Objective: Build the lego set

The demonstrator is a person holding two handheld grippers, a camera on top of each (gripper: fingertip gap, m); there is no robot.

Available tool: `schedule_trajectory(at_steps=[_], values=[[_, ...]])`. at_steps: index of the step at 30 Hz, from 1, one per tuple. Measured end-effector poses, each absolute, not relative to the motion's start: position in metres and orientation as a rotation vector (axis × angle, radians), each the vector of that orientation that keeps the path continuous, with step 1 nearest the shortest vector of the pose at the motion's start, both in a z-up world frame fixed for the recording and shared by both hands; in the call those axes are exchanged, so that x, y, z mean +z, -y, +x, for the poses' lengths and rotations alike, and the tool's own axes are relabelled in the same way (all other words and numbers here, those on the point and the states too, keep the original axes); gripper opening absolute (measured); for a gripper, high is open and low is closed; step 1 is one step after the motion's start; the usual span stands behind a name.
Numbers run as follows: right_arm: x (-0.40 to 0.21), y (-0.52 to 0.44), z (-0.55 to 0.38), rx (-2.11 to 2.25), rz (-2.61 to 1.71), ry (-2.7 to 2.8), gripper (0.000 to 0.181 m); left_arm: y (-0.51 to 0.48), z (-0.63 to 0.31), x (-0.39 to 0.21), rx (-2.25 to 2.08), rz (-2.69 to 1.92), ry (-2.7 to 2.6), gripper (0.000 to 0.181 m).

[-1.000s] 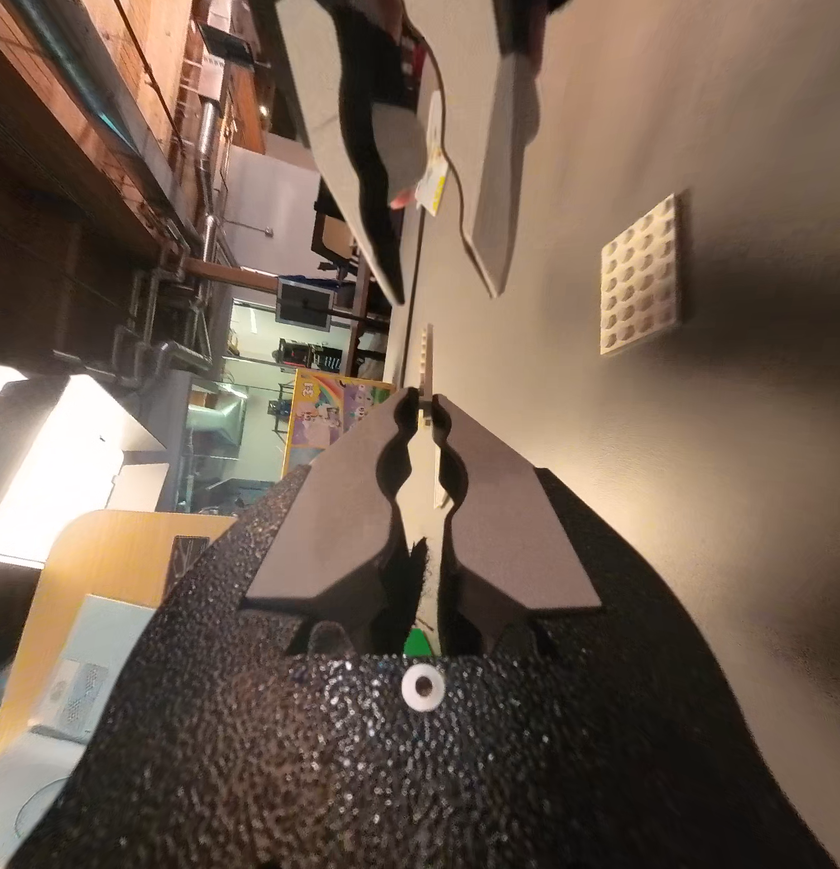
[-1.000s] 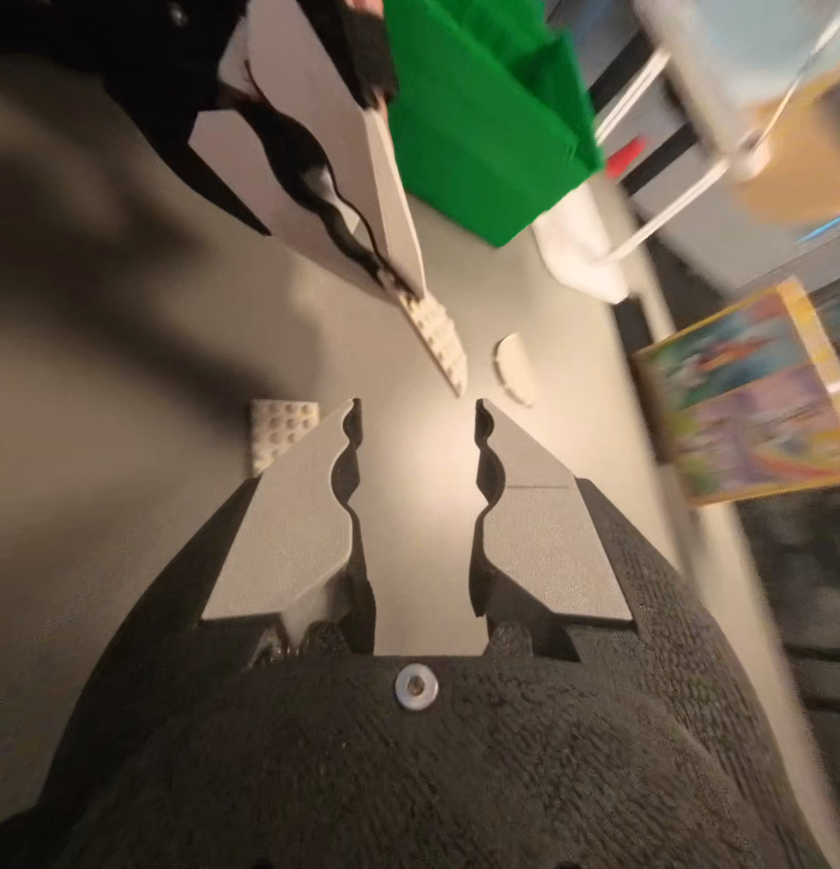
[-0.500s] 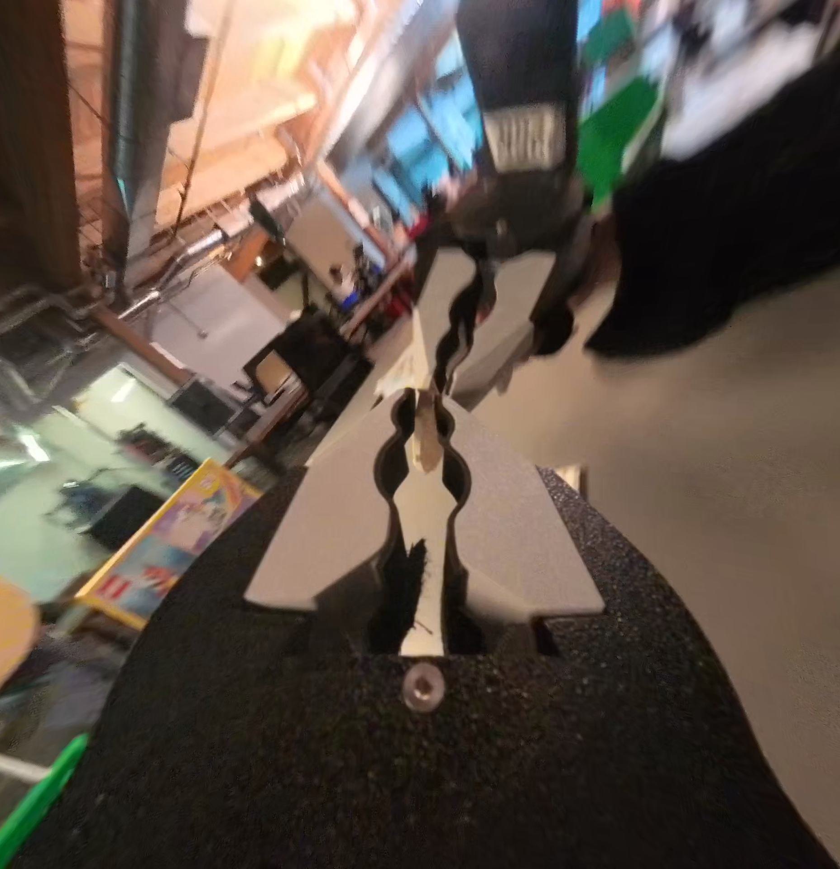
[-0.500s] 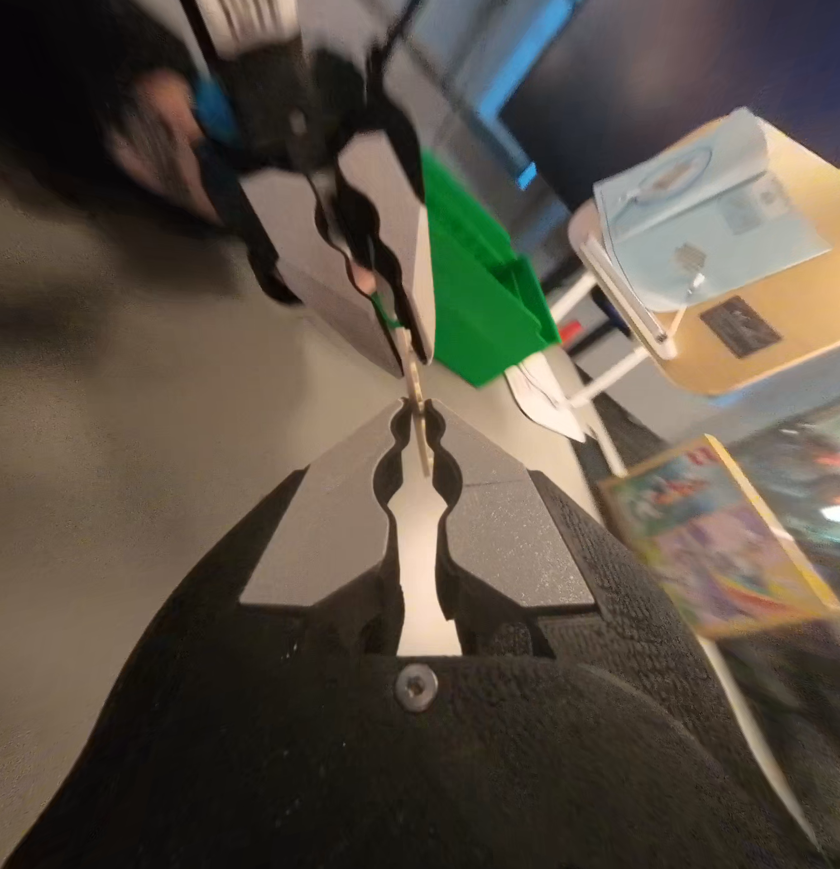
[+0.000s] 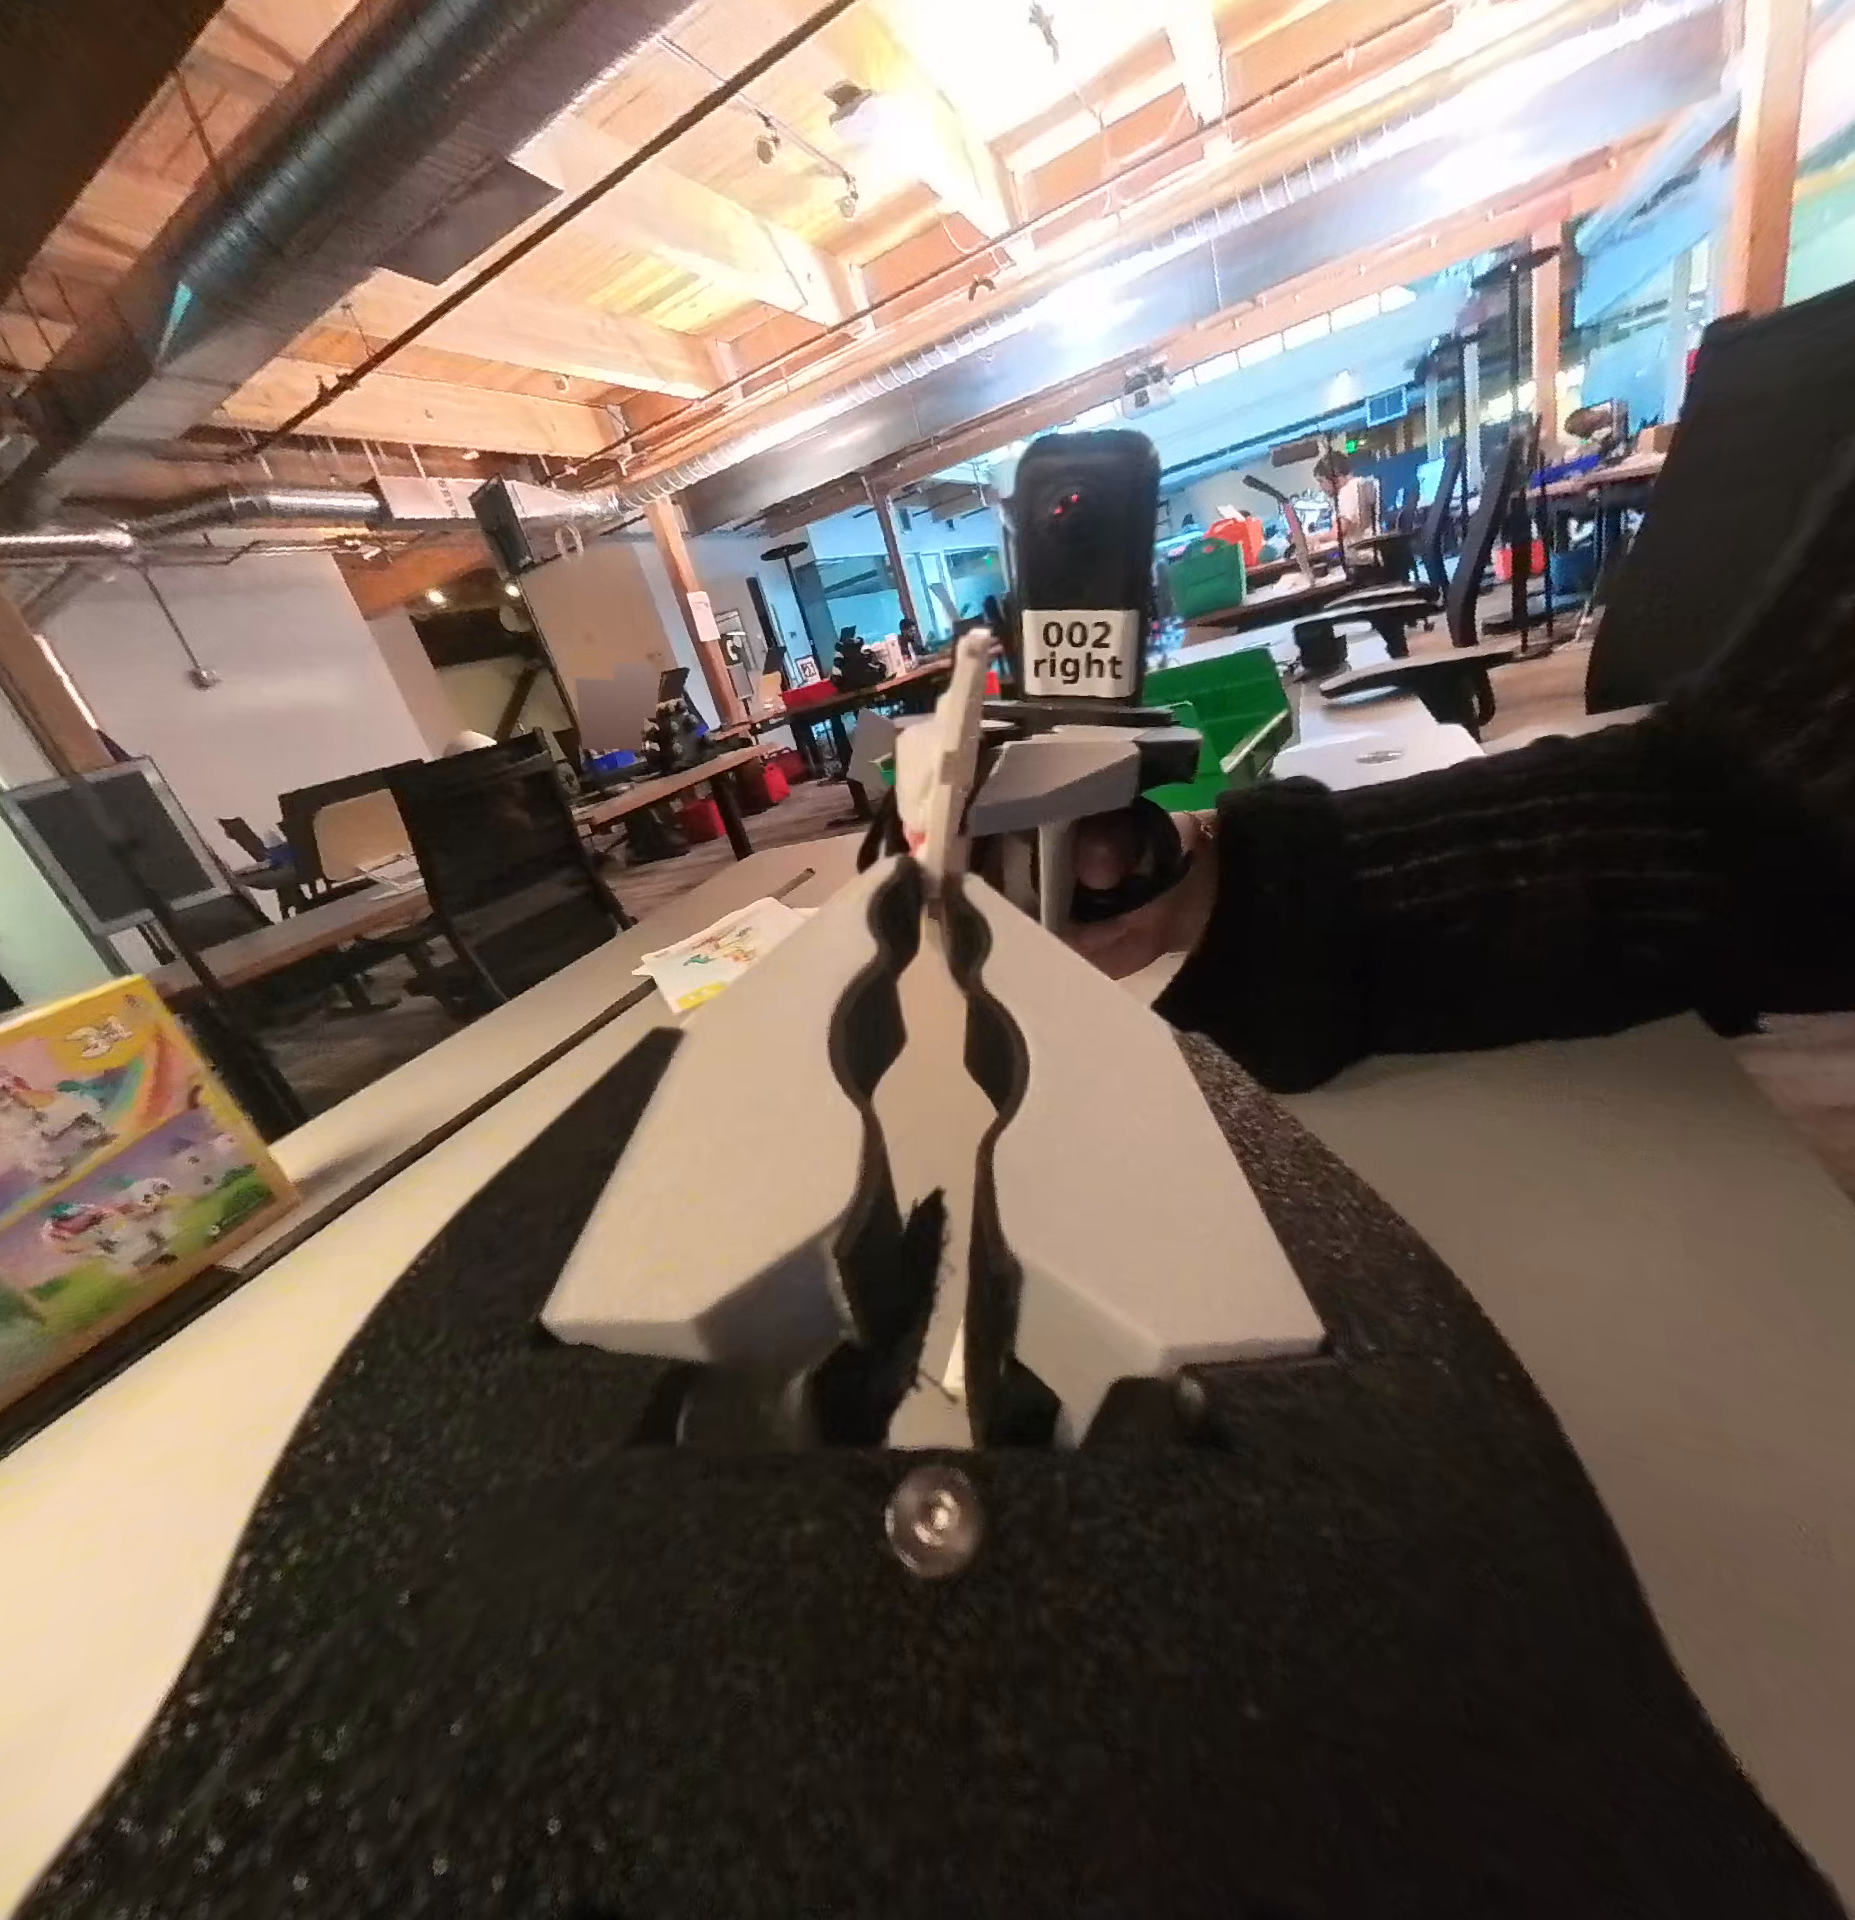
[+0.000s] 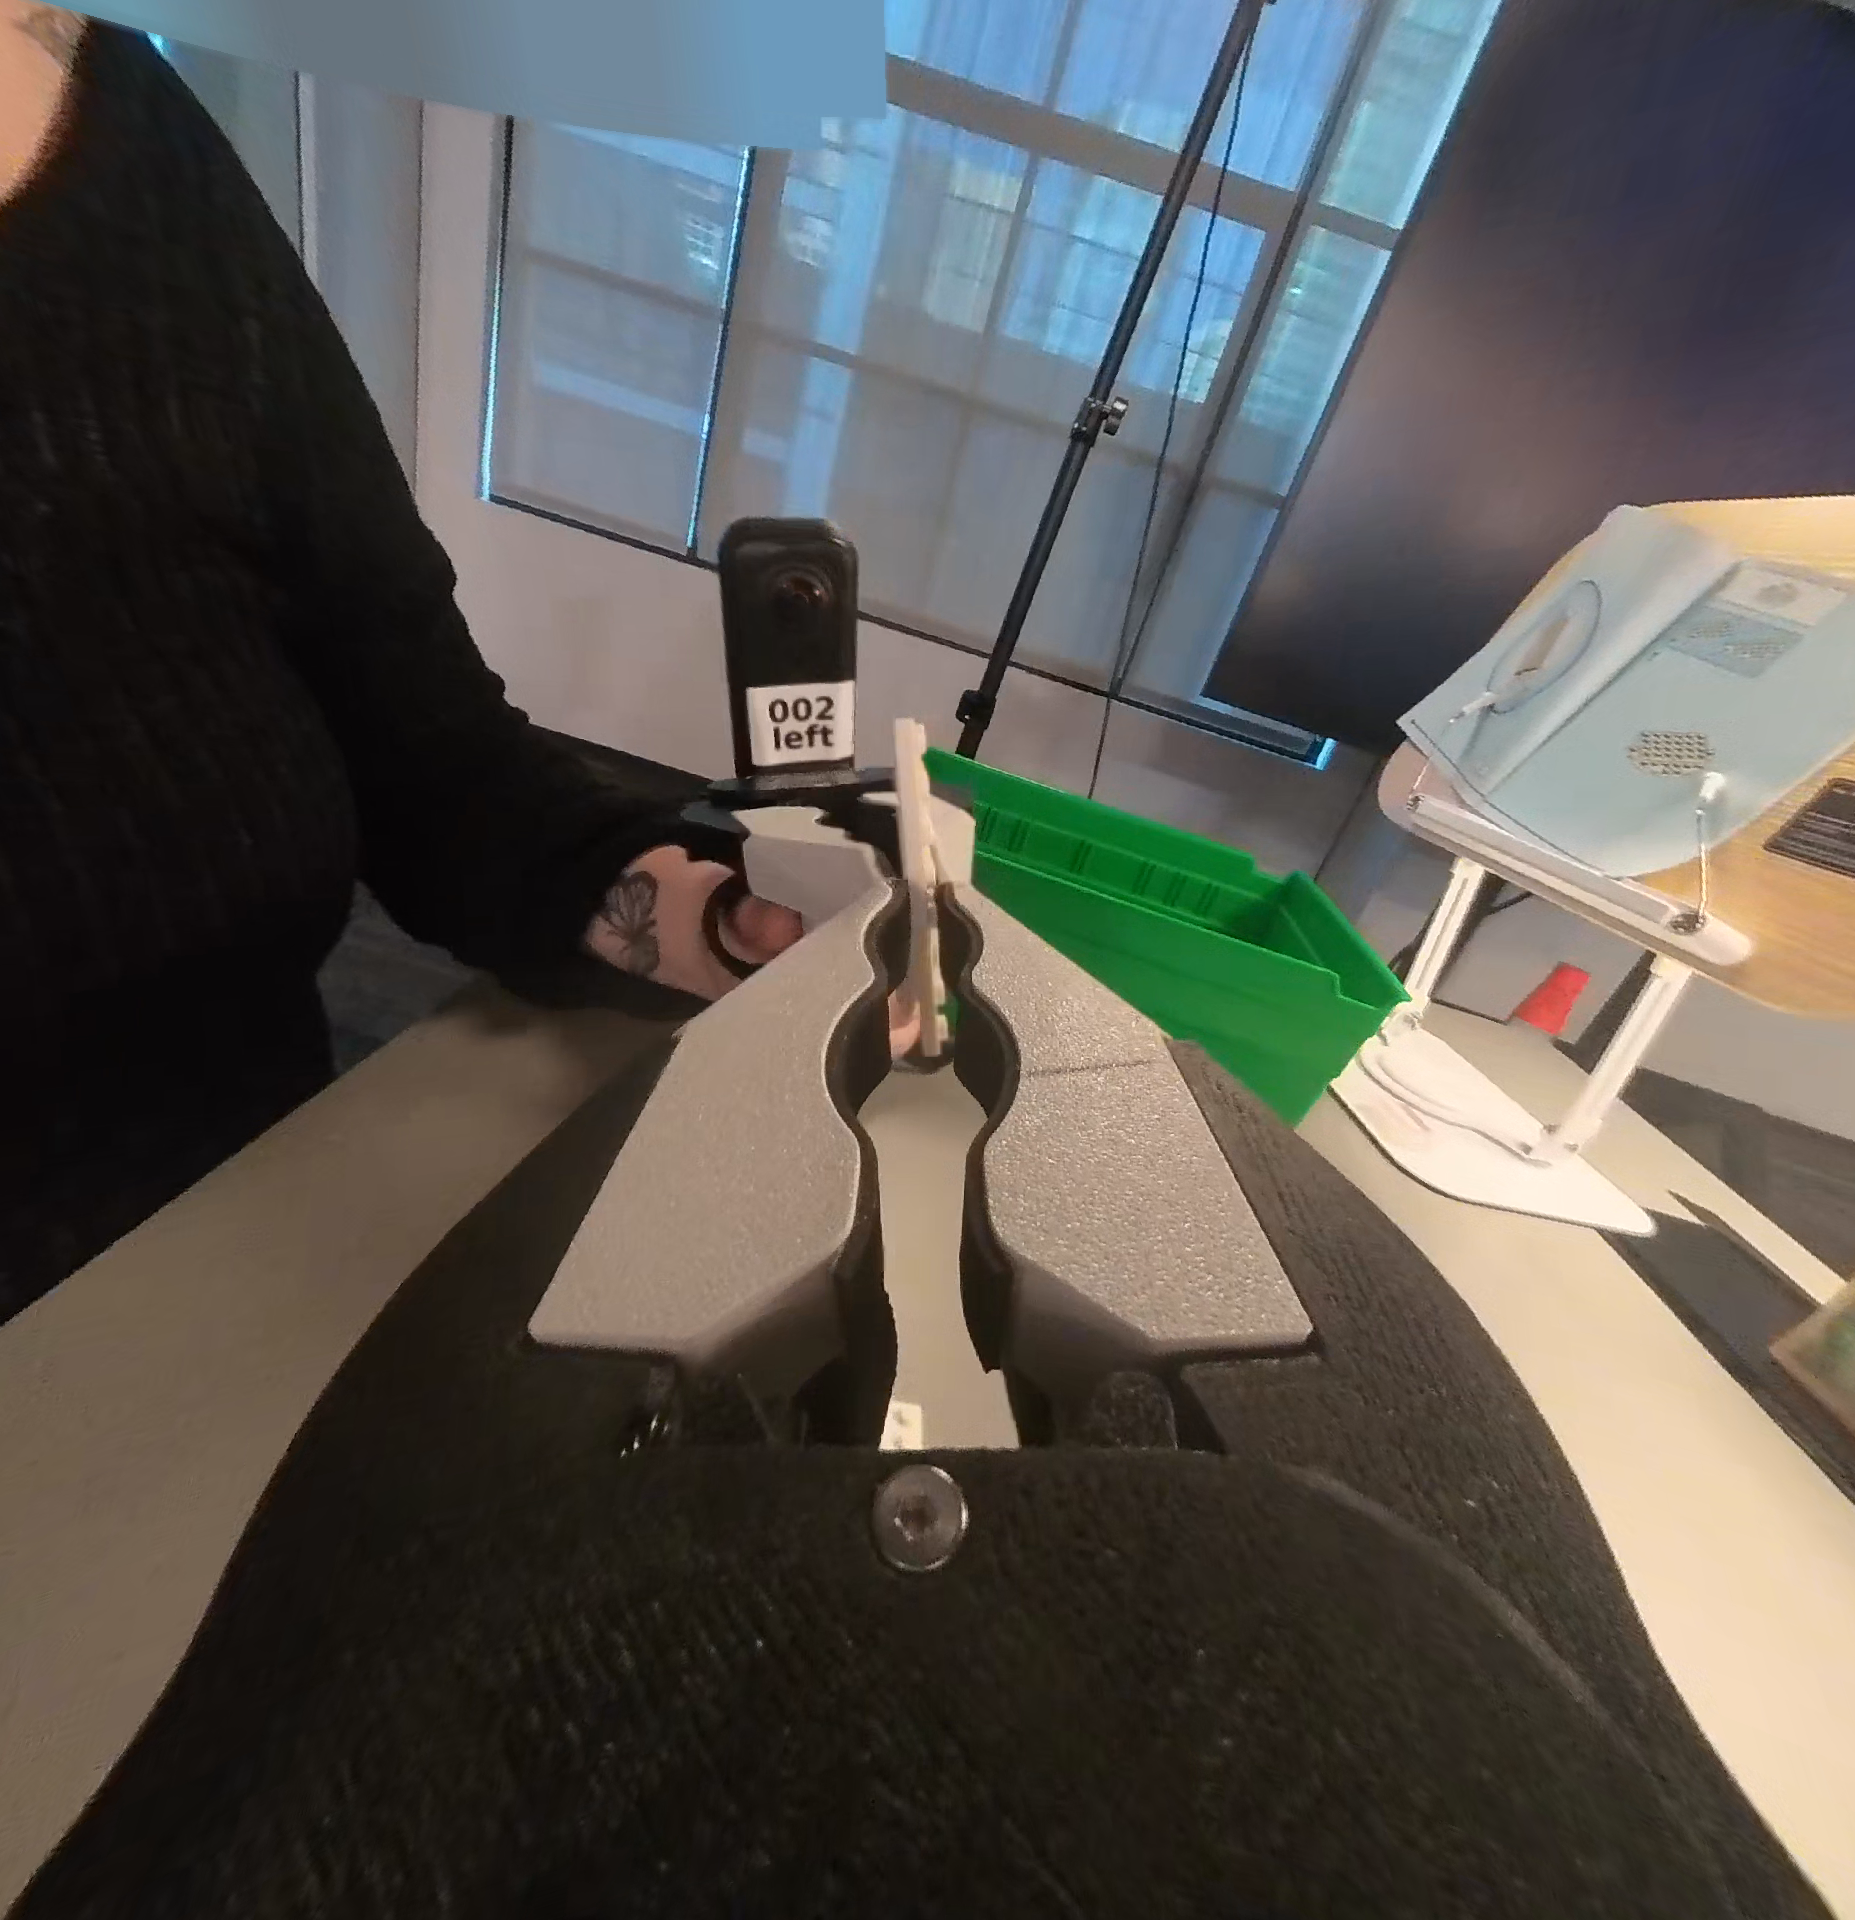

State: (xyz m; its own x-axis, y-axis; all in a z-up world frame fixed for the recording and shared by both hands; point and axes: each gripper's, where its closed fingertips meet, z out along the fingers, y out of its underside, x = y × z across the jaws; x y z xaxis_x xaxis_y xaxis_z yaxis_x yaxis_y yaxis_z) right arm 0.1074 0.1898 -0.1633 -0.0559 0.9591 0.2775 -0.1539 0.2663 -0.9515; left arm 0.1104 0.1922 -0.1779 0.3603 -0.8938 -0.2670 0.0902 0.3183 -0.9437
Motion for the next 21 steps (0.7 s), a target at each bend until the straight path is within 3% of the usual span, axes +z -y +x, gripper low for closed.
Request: schedule_trajectory(at_steps=[2,5,7,11,14,17,21], values=[[-0.164,-0.204,0.106,1.049,-0.933,1.219,0.006,-0.209,0.103,-0.178,-0.676,-1.083,-0.932,0.001],[-0.175,-0.230,0.108,0.836,-1.045,1.209,0.041,-0.247,0.080,-0.196,-0.154,-1.161,-0.986,0.001],[-0.185,-0.240,0.109,0.575,-1.039,1.277,0.048,-0.265,0.067,-0.209,0.237,-1.145,-1.087,0.002],[-0.211,-0.250,0.101,-0.031,-0.932,1.490,0.042,-0.271,0.069,-0.230,0.496,-1.119,-1.230,0.002],[-0.228,-0.258,0.098,-0.252,-0.910,1.560,0.028,-0.266,0.076,-0.232,0.545,-1.064,-1.270,0.002],[-0.229,-0.267,0.102,-0.331,-0.912,1.541,0.004,-0.262,0.081,-0.230,0.570,-1.012,-1.277,0.002],[-0.218,-0.258,0.105,-0.181,-0.893,1.518,0.003,-0.249,0.086,-0.209,0.356,-0.960,-1.163,0.008]])
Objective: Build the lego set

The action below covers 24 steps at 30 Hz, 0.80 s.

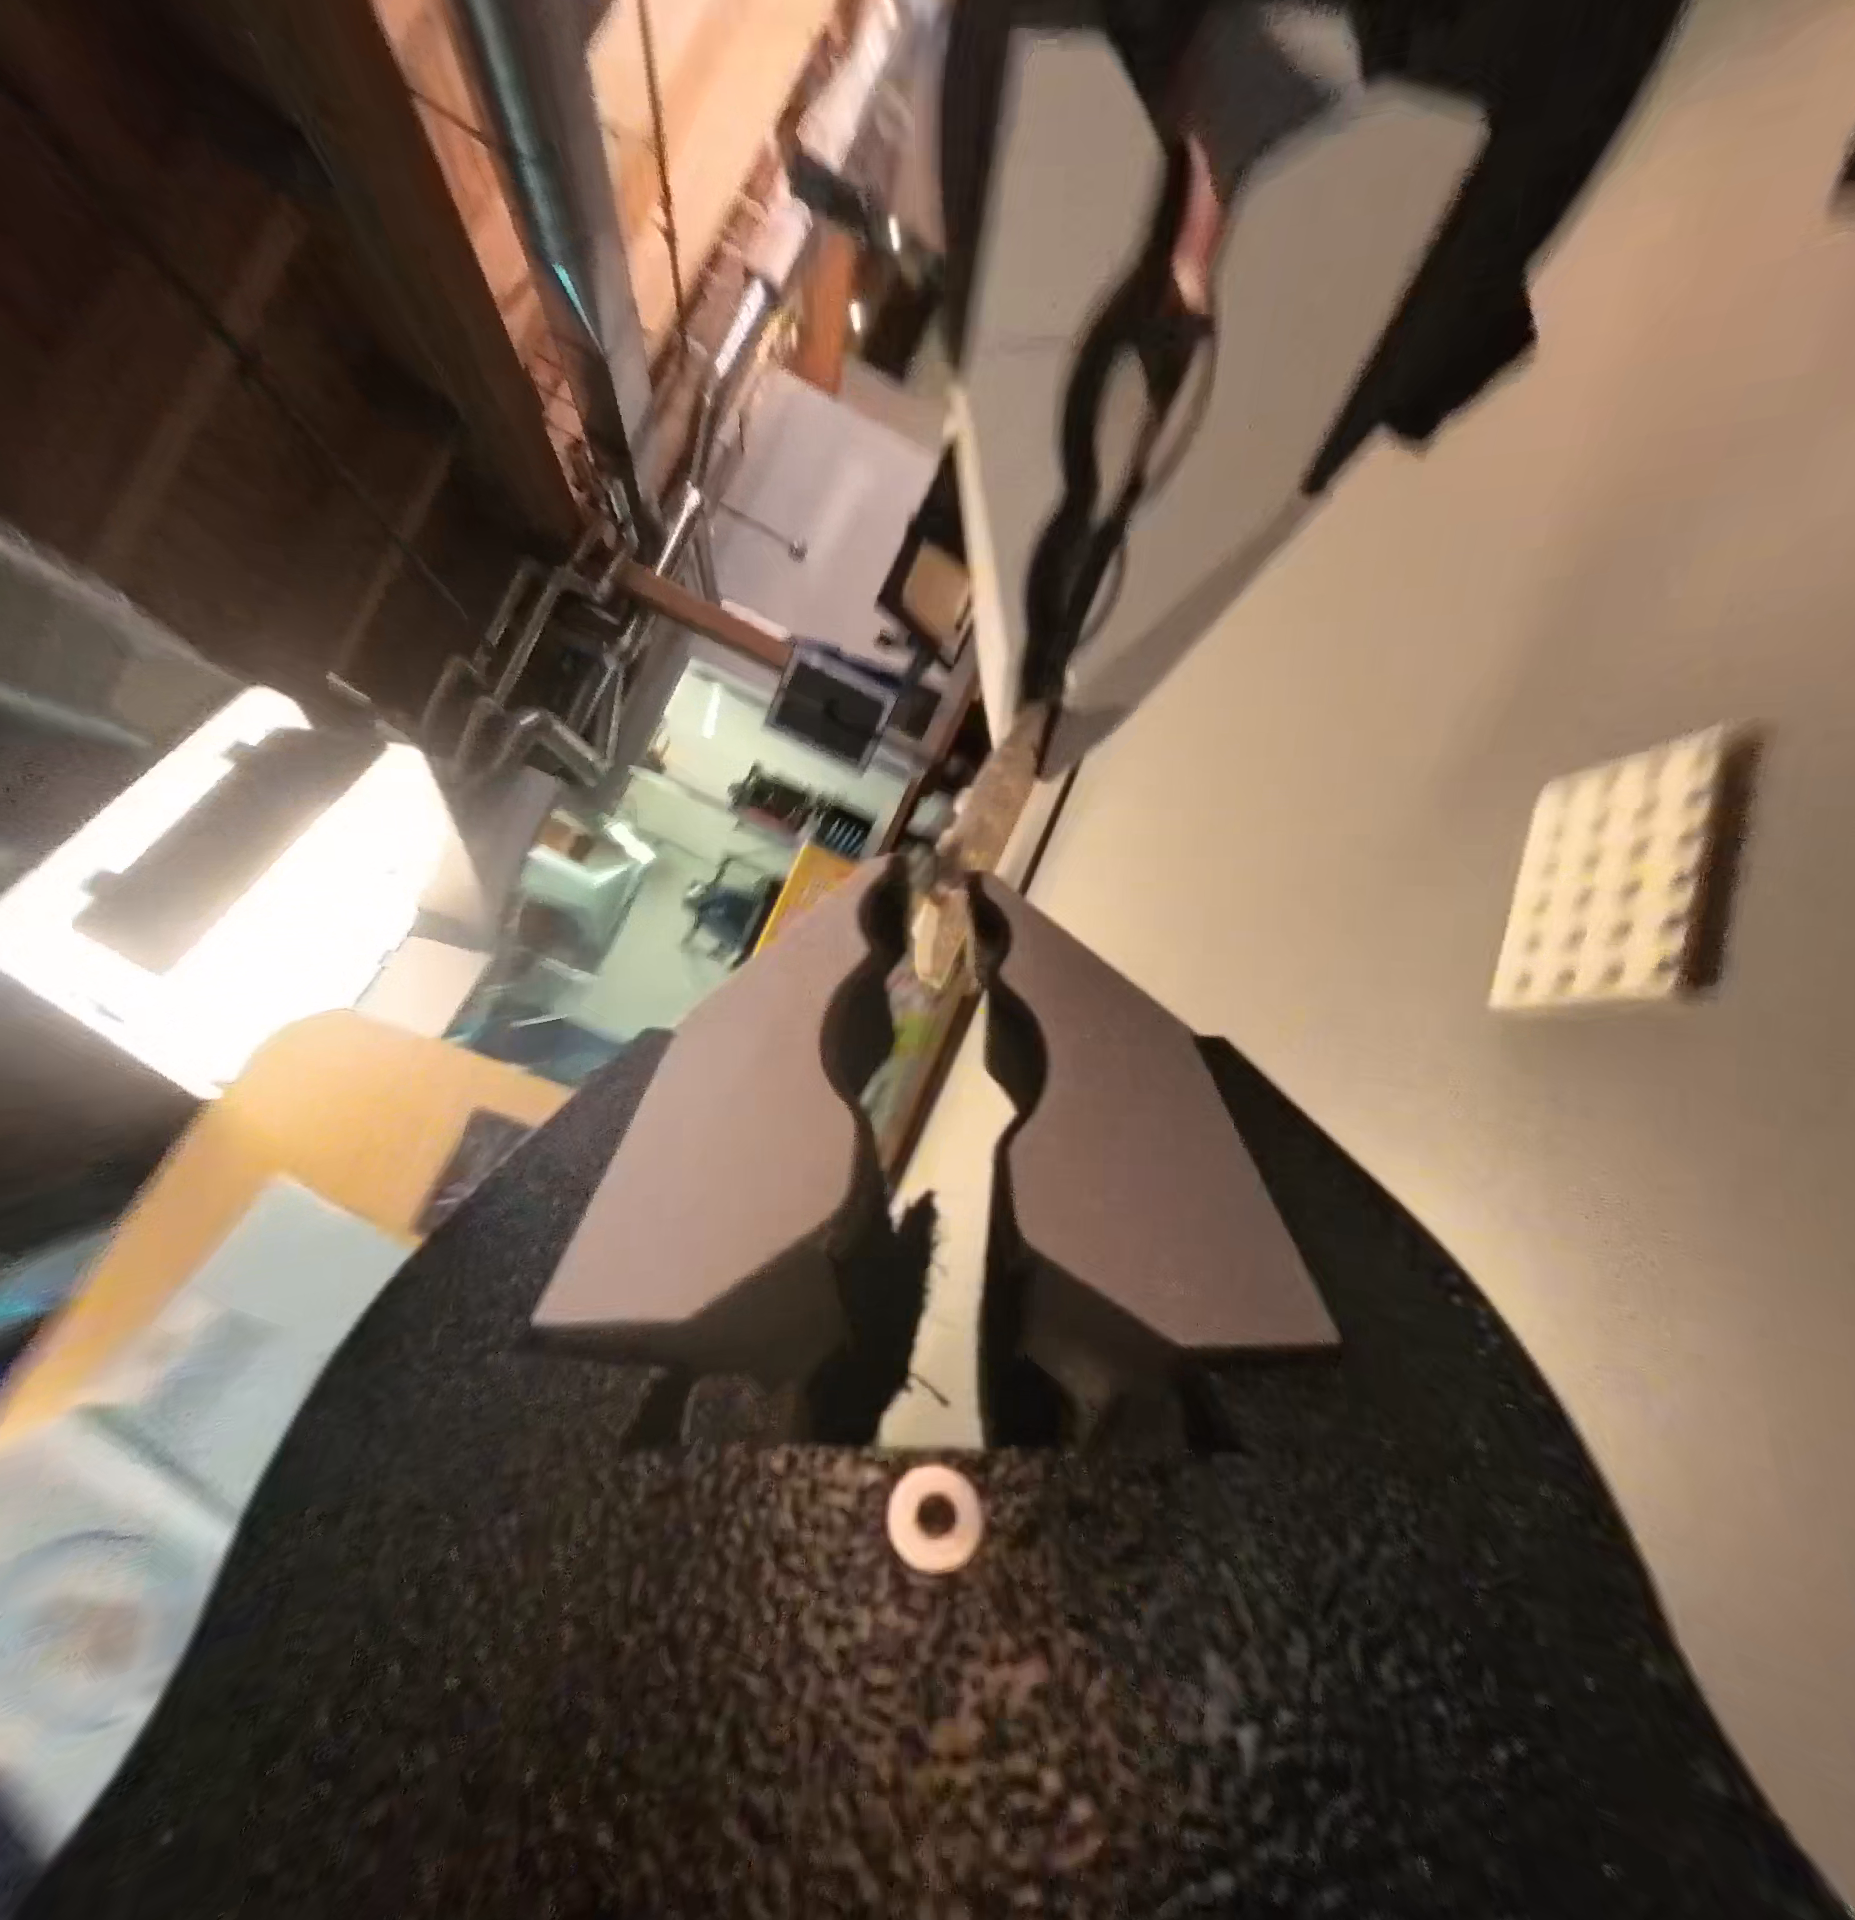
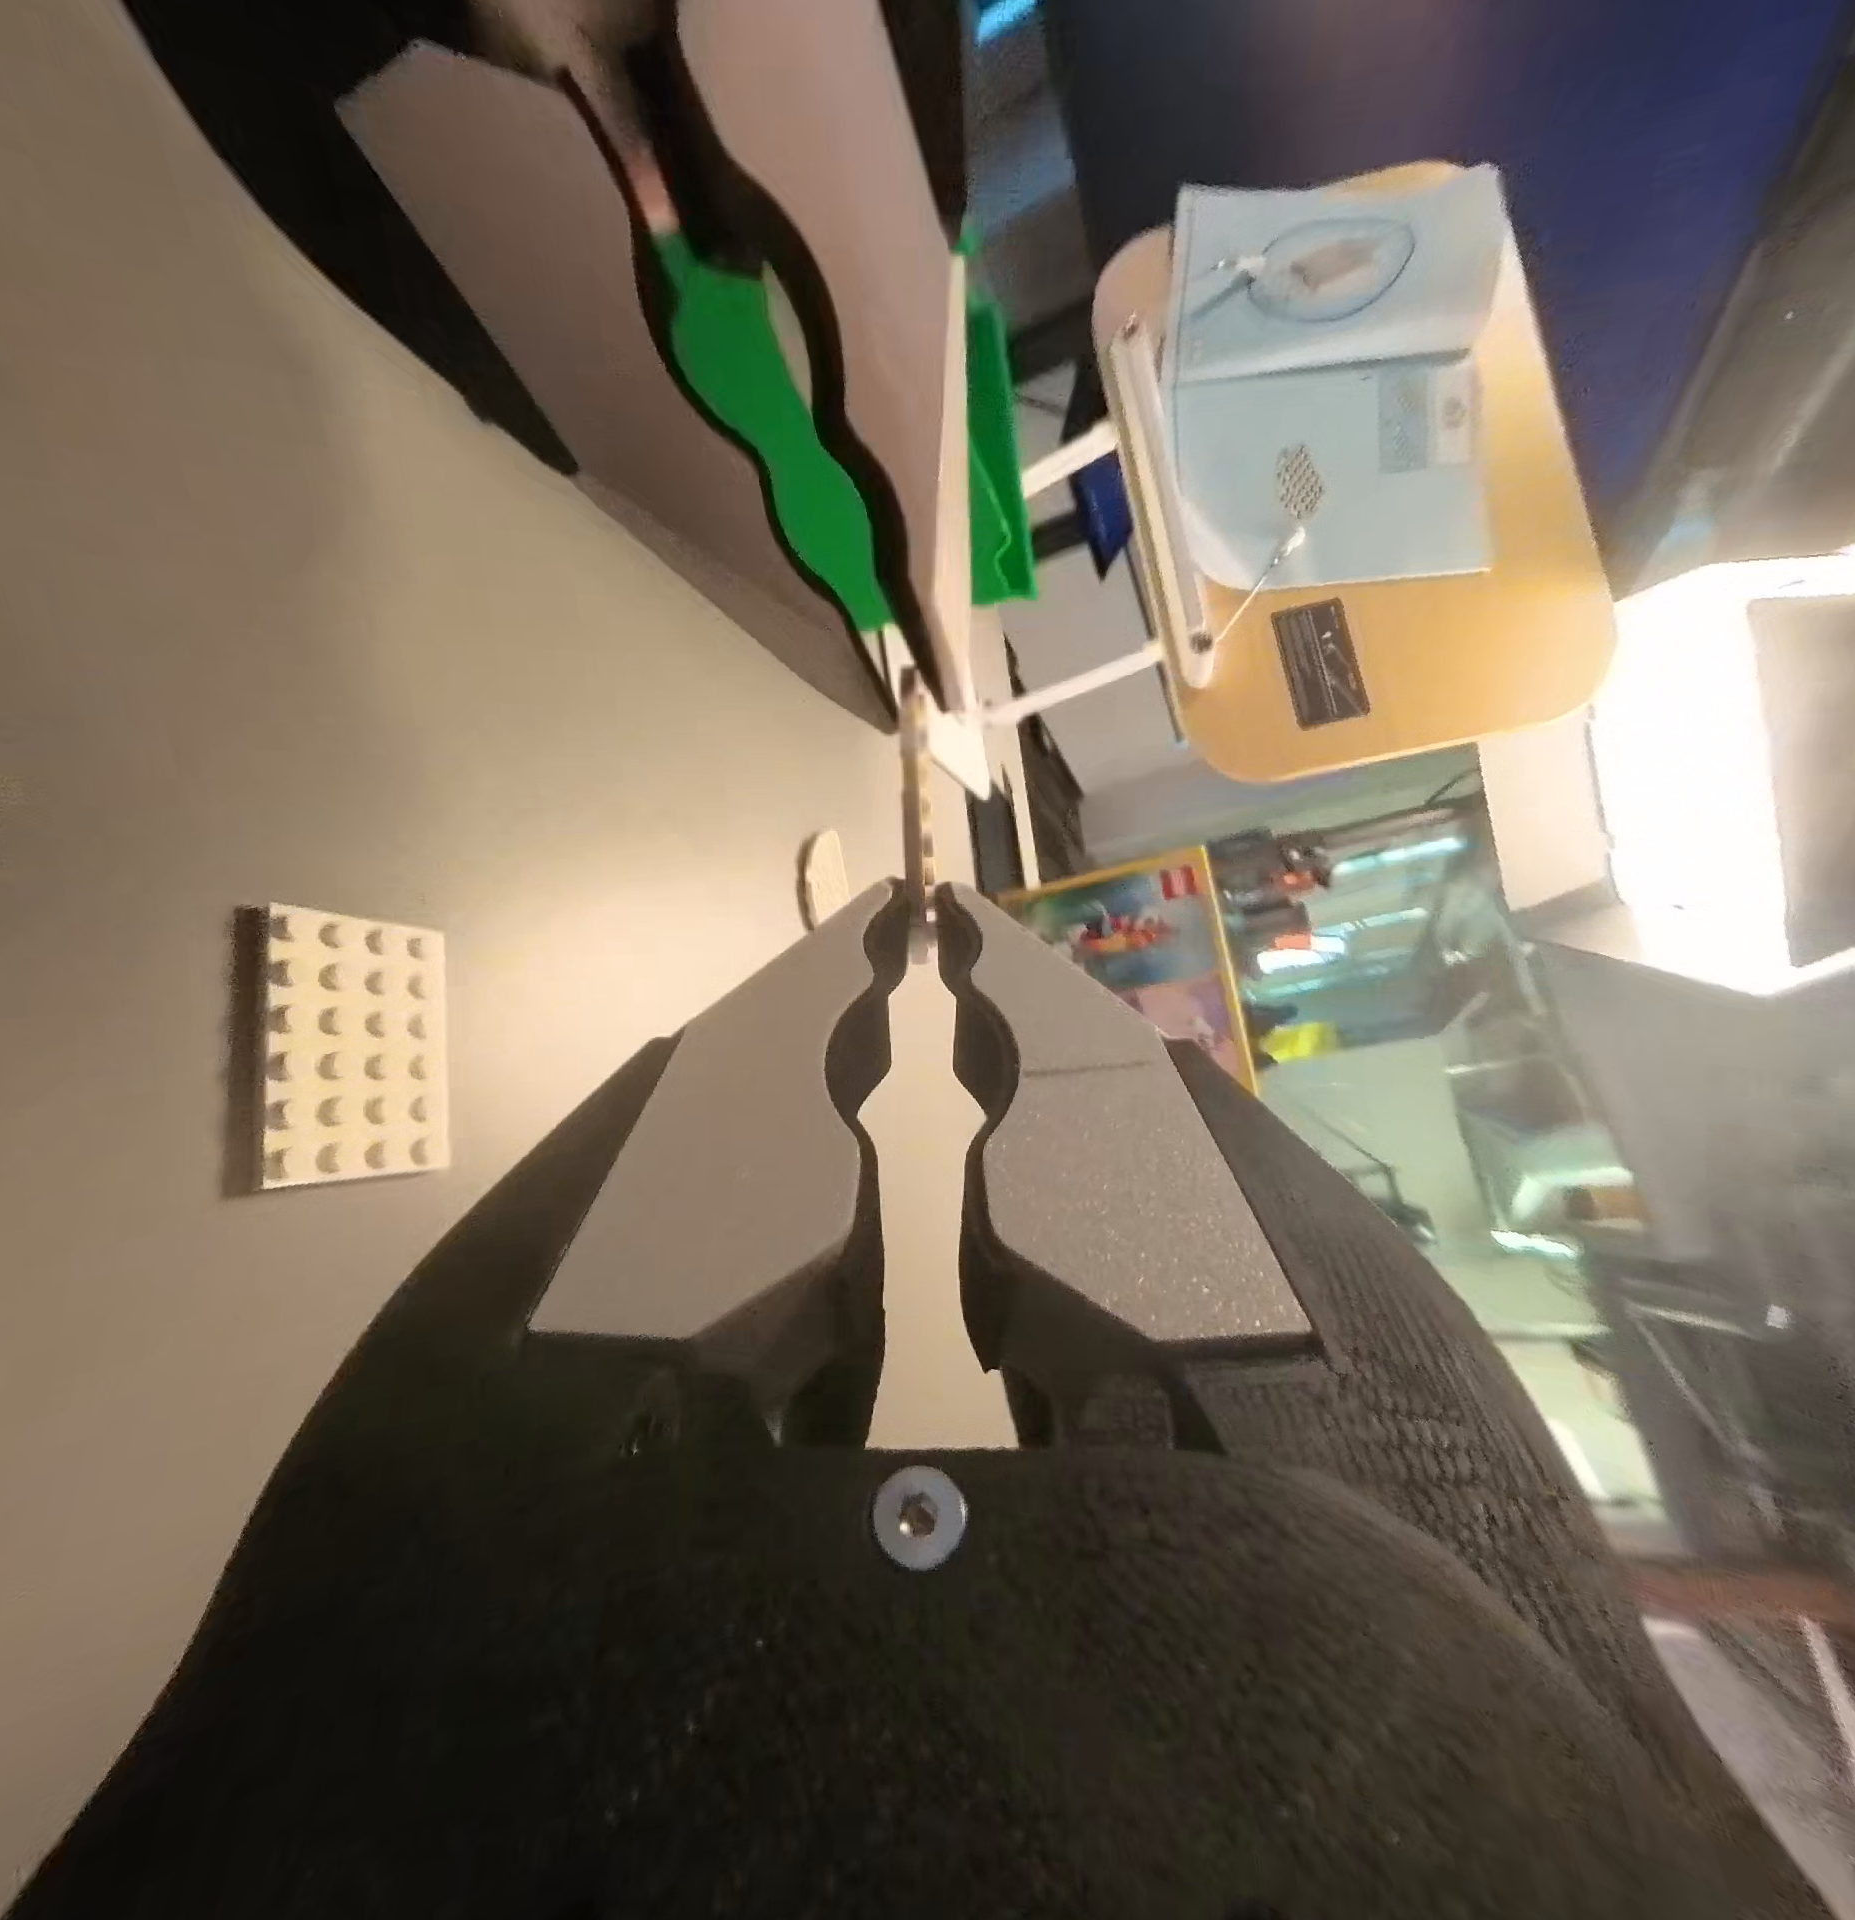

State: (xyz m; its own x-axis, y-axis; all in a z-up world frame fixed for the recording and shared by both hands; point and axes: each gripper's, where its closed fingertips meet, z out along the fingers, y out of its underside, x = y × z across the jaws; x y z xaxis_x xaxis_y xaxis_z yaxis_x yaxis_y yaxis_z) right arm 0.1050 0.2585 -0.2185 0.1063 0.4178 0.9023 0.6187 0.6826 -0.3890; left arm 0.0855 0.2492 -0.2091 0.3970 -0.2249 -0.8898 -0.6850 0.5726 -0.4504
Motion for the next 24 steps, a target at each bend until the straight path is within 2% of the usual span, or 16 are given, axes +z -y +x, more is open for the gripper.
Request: schedule_trajectory(at_steps=[2,3,6,10,16,24], values=[[-0.211,-0.253,0.108,-0.093,-0.865,1.500,0.003,-0.239,0.092,-0.204,0.093,-1.012,-1.135,0.036],[-0.209,-0.250,0.110,-0.066,-0.849,1.499,0.003,-0.239,0.091,-0.202,0.028,-1.039,-1.117,0.037],[-0.207,-0.242,0.114,-0.015,-0.808,1.512,0.003,-0.243,0.083,-0.202,0.122,-0.993,-1.138,0.022],[-0.210,-0.230,0.114,0.023,-0.751,1.545,0.003,-0.240,0.086,-0.209,0.174,-0.935,-1.205,0.013],[-0.211,-0.226,0.117,0.019,-0.731,1.555,0.003,-0.221,0.093,-0.202,0.198,-0.768,-1.243,0.012],[-0.218,-0.232,0.120,-0.059,-0.738,1.577,0.003,-0.223,0.100,-0.214,0.363,-0.727,-1.327,0.002]])
